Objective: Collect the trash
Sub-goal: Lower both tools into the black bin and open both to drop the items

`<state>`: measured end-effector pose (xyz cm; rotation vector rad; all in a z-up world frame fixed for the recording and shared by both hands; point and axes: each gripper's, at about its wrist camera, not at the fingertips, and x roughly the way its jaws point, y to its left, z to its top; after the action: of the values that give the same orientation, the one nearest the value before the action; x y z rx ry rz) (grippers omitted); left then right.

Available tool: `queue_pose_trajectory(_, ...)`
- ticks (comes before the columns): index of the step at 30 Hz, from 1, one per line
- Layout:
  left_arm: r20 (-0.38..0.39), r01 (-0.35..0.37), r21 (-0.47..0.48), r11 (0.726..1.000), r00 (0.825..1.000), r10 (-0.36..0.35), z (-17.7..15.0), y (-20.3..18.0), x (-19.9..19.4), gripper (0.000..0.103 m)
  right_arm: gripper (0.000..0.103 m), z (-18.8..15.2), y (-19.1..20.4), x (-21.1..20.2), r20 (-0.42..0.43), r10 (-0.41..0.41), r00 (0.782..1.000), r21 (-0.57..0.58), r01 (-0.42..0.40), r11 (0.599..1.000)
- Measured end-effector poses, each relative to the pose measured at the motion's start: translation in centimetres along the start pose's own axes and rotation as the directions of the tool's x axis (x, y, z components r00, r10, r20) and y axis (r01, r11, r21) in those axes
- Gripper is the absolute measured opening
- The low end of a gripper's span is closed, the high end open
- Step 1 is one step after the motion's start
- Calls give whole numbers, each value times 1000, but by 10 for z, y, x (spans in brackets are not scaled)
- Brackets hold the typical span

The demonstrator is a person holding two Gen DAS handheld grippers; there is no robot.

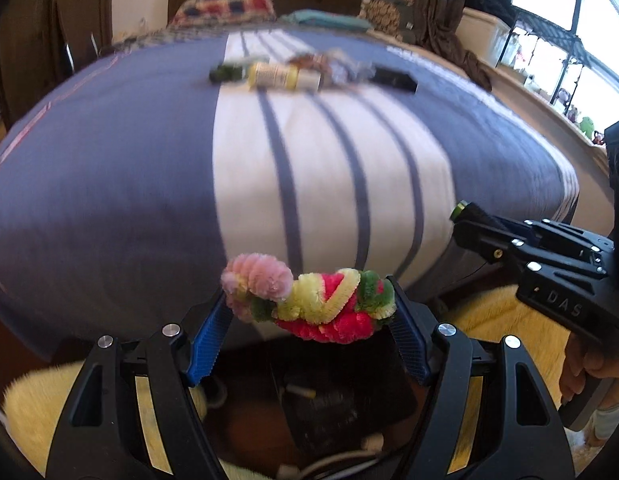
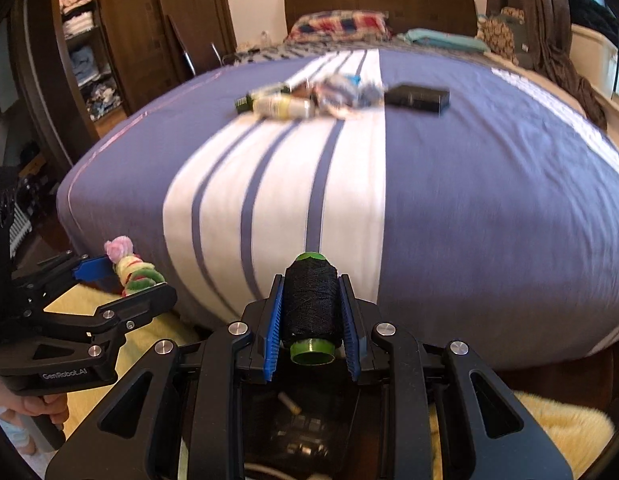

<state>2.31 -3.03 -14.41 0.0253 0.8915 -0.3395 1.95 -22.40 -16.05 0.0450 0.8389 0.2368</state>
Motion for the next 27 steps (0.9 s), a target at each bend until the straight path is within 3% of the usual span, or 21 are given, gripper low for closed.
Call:
queue_pose_trajectory(8,-98,-22,-4,1000,995,21,-32,5,22,70,27,-27,-4,13,-68,-13,998,14,14,1000)
queue_pose_trajectory(15,-193,1,1,1000,981,-1,-58,1,48,70,27,-50,-8,35,-146,-19,989,28,23,999)
queue_pose_trajectory(21,-281,11,-8,1000,960,-13,-74,-2,75,70,27,-68,-9,62,-254,-20,967,35,30,999)
queue_pose_trajectory(27,-371,23,-25,999,928,-31,-85,-1,100,70,27,-81,-11,88,-346,29,938,75,-3,997)
